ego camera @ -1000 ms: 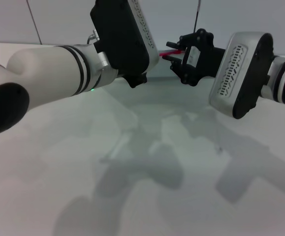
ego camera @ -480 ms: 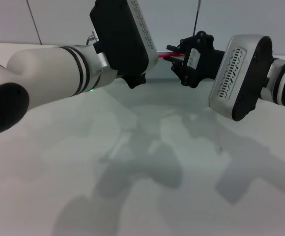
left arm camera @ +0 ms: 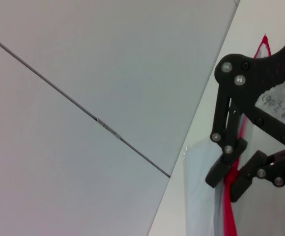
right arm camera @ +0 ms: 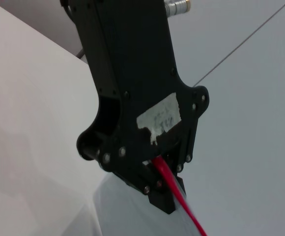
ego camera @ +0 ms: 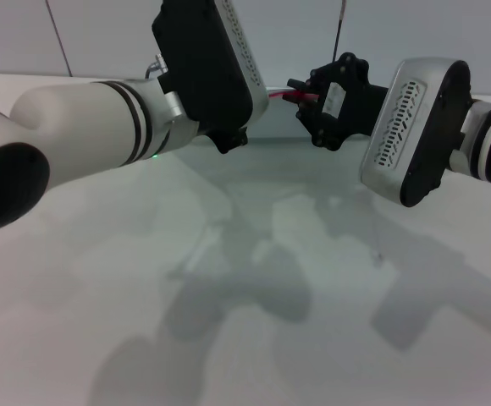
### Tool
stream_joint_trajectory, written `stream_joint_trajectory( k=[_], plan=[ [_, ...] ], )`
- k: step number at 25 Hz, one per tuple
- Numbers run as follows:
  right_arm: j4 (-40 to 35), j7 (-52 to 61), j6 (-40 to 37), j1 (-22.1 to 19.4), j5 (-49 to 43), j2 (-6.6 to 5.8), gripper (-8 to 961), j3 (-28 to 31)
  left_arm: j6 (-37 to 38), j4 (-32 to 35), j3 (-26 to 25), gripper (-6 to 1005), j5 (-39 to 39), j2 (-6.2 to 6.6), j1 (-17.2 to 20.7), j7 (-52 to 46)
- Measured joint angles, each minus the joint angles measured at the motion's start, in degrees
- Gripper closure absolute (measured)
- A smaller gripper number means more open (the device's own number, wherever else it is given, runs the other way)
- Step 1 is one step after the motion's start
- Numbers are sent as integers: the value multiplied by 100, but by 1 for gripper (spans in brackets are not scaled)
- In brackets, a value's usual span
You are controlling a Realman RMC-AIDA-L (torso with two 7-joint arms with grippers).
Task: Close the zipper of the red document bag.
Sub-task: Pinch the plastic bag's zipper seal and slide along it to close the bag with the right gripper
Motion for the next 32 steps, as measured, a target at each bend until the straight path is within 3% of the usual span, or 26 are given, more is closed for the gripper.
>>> stream_joint_trajectory(
  k=[15, 32],
  plan=[
    [33, 1, 228, -4, -12, 3, 867, -14, 0, -68, -15, 946, 19, 0, 33, -8],
    [583, -37, 1167, -134, -11, -27, 874, 335, -202, -950, -64, 946, 32, 18, 731, 75]
  ],
)
